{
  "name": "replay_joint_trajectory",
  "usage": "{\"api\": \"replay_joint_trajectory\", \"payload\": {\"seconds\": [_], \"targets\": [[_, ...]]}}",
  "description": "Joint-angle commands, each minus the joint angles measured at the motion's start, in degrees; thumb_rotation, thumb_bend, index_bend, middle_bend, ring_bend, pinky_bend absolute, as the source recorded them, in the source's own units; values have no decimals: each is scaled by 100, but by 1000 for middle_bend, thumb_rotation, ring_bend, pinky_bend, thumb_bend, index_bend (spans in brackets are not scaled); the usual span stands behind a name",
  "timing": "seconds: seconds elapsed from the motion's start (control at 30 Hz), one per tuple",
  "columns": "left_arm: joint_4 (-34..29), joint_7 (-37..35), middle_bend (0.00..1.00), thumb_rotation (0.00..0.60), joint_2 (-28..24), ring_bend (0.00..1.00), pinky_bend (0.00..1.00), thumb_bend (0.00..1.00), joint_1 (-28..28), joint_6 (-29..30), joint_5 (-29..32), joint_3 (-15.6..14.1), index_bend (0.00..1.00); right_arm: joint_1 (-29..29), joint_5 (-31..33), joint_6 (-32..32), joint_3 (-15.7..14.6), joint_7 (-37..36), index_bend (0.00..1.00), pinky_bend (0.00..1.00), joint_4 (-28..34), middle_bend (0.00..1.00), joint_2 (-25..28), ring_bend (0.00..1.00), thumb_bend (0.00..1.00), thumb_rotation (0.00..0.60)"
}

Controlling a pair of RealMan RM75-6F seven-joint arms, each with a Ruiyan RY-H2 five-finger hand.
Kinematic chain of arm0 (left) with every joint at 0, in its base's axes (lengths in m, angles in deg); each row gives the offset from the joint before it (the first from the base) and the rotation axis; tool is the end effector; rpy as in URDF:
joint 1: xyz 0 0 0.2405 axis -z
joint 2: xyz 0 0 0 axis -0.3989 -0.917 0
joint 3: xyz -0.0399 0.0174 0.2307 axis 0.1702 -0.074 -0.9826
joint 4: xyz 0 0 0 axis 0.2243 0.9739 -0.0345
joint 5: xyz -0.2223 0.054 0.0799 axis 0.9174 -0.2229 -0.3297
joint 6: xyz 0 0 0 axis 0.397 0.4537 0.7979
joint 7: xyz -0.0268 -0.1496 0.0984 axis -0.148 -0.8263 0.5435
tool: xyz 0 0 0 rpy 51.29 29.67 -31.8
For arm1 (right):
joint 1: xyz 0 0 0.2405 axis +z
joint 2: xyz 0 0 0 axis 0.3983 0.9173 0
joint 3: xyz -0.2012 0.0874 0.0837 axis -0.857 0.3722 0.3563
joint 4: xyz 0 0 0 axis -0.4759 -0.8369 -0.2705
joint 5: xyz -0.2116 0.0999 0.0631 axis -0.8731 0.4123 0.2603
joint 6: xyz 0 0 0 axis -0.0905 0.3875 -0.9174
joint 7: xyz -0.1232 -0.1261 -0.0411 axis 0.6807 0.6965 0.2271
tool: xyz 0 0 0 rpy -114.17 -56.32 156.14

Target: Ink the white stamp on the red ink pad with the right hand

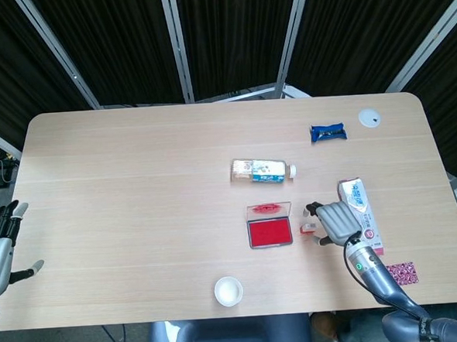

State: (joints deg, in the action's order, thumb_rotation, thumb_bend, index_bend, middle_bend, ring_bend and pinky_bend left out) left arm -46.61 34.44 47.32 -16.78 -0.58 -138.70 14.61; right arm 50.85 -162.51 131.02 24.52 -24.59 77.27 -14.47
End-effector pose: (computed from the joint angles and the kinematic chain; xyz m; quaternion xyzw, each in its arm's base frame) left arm -0.2710 0.2269 0.1260 -0.6109 -0.3766 -0.3236 0.6167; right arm -0.2229 -0.3265 -0.0383 0.7303 -0.4039 0.3173 0.4504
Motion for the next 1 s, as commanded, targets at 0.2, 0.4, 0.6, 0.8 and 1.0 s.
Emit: {"api": "replay_joint_trajectory", "payload": {"seconds": [0.2,0.4,0.6,0.8,1.0], "targets": [[23,3,0,600,10,0,0,1,5,5,20,0,0,162,105,-85,-23,219,376,964,-251,412,-335,864,222,600],[45,-14,0,600,8,0,0,1,24,-25,81,14,0,221,289,-184,-49,352,394,963,-358,431,-412,864,236,600],[45,8,0,600,13,0,0,0,41,-35,105,14,0,258,383,-197,-74,397,410,963,-417,450,-428,864,273,600],[38,36,0,600,23,0,0,1,46,-37,117,0,0,266,385,-163,-113,349,438,963,-467,478,-433,864,288,600],[34,74,0,600,34,0,0,1,48,-23,112,-8,0,271,361,-136,-147,306,480,963,-520,519,-444,864,301,600]]}}
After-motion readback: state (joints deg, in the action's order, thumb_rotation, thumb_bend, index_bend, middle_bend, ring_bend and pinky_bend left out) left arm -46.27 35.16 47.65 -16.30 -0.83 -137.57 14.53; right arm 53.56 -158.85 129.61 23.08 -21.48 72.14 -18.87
